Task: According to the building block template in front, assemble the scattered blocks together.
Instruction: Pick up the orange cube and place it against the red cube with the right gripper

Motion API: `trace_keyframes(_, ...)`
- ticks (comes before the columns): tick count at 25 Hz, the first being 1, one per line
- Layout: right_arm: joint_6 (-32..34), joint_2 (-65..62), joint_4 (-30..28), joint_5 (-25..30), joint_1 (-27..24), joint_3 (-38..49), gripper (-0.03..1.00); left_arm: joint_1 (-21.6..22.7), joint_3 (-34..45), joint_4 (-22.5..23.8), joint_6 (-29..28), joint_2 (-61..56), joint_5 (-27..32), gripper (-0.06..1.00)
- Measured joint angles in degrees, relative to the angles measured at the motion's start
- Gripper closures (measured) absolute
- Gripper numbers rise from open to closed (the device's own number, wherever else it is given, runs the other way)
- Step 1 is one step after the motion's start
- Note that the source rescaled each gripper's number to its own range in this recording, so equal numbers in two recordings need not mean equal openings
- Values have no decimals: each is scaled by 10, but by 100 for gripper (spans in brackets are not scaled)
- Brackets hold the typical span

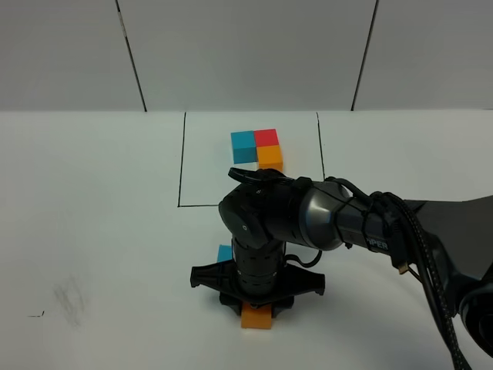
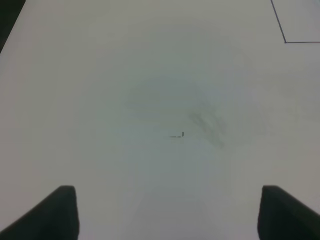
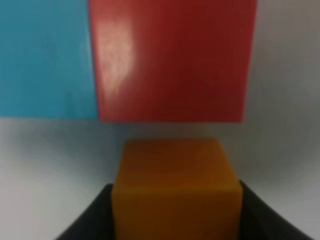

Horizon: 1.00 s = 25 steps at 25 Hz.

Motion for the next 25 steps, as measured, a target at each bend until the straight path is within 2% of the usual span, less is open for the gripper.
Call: trace_keyframes(25, -1, 7, 7, -13, 0, -1, 97, 0, 0, 0, 0, 0, 0, 10)
